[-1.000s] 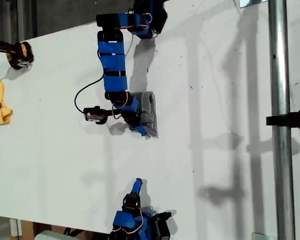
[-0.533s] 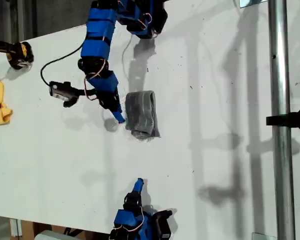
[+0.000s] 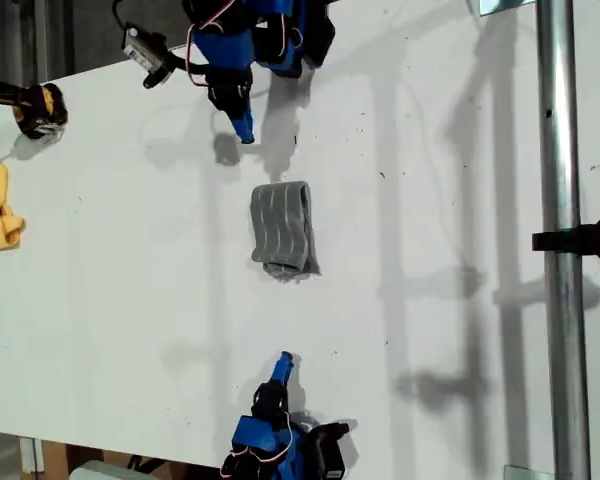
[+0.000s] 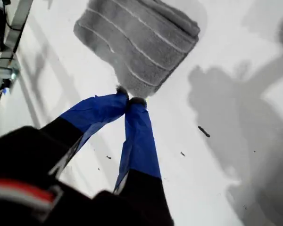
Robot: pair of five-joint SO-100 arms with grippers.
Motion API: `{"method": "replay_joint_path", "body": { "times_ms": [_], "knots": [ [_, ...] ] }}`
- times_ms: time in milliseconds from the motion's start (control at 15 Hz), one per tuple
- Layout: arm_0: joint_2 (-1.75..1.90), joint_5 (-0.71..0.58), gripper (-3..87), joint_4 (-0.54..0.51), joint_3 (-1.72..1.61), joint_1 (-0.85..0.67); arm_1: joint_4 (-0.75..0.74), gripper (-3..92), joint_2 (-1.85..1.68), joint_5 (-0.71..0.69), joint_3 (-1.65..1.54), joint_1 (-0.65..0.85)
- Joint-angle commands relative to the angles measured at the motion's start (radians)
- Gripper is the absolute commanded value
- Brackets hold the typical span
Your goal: Grasp corners of a towel and fold twice.
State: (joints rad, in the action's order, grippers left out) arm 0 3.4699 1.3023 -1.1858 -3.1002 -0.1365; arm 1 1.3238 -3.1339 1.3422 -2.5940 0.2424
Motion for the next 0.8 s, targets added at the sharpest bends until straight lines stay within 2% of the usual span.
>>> {"method": "replay_joint_path", "body": {
  "times_ms": [0,133,200,267,333,467,733],
  "knots": [
    [0.006,0.058,10.4,0.017,-0.014,0.020,0.086,-0.1,-0.150,0.077,-0.110,-0.032],
    [0.006,0.107,8.5,-0.029,-0.018,0.006,0.064,0.2,-0.158,0.132,-0.224,-0.023],
    [0.006,0.117,8.4,-0.063,-0.018,-0.005,0.077,0.6,-0.158,0.249,-0.301,-0.012],
    [0.003,0.175,8.4,-0.107,-0.018,-0.012,0.086,6.2,-0.152,0.238,-0.322,-0.011],
    [0.003,0.074,8.4,-0.107,-0.018,-0.011,0.091,8.4,-0.152,0.230,-0.308,-0.035],
    [0.003,-0.371,8.3,-0.100,-0.018,-0.006,0.103,8.4,-0.152,0.158,-0.307,-0.066],
    [0.003,-0.337,8.1,-0.104,-0.018,-0.011,0.103,8.4,-0.152,0.158,-0.307,-0.081]
  ]
}}
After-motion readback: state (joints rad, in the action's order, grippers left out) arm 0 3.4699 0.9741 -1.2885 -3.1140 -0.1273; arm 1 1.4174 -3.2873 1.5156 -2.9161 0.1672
